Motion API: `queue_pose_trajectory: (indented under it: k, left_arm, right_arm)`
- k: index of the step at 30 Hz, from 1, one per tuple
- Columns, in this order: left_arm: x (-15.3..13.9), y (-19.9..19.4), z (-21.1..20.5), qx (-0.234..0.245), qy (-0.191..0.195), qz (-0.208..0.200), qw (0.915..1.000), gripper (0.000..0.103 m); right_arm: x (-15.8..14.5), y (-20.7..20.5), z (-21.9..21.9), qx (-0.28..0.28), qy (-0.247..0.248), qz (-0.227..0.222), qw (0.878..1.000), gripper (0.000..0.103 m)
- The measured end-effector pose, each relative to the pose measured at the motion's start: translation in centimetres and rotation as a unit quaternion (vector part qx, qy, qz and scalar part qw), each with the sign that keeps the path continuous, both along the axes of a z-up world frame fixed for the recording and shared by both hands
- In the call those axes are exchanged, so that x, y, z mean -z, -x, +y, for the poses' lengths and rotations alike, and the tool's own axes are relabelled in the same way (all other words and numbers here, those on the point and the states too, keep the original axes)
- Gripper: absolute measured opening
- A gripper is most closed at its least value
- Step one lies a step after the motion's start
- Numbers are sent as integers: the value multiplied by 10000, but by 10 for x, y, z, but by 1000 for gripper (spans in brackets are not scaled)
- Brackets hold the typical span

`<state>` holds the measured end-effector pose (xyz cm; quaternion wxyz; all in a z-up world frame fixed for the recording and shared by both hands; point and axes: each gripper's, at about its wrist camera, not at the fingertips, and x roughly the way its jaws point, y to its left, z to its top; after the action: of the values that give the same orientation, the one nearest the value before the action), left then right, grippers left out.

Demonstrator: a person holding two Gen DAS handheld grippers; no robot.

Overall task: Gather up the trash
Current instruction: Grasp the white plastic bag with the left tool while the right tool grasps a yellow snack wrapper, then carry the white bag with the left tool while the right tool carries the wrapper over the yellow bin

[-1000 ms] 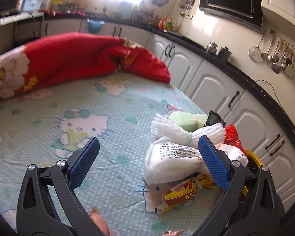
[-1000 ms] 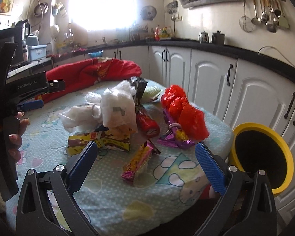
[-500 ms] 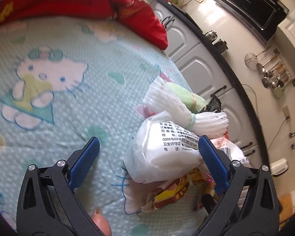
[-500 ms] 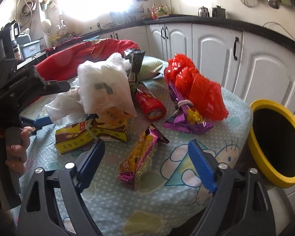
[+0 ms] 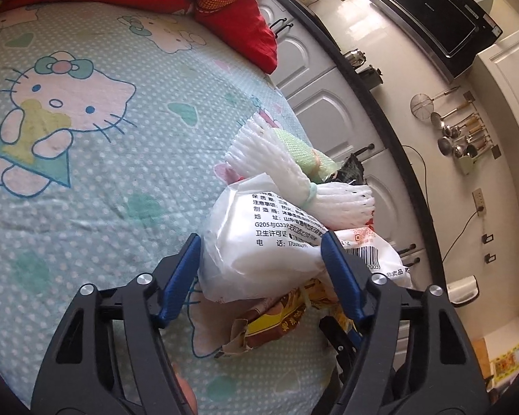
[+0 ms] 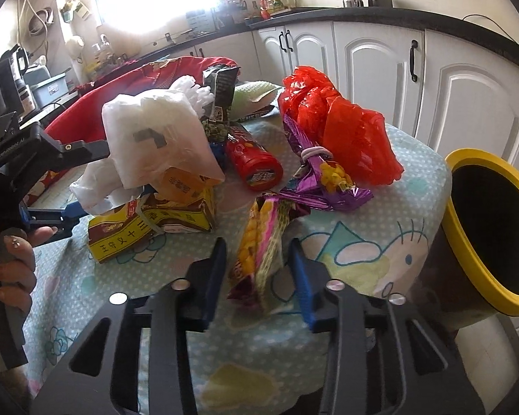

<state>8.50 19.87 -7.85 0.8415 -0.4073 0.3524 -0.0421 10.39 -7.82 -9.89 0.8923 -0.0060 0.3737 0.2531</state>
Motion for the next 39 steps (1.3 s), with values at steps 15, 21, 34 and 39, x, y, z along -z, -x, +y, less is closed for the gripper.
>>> queue_pose_trajectory:
  k: [15,21,34,39]
  left_arm:
    - [-35,29,3,-163,-567,-498,9970,36]
    - [-61,36,-13,-155,-1058,-813,9909,35]
    - [-91,19,-70,85,-1822,-1159,9764,35]
    - [-95,8,-97,270,-1962,-1194,9729,35]
  right_arm:
    - [-19,7,-11,-168,-109,-215,9996,23]
    - [-38,11,-20,-229,-185,-424,9987,23]
    - [-71,4,-67,104,-219,-756,9968,23]
    - [-75,-2,-88,306,-218,-793,9961,23]
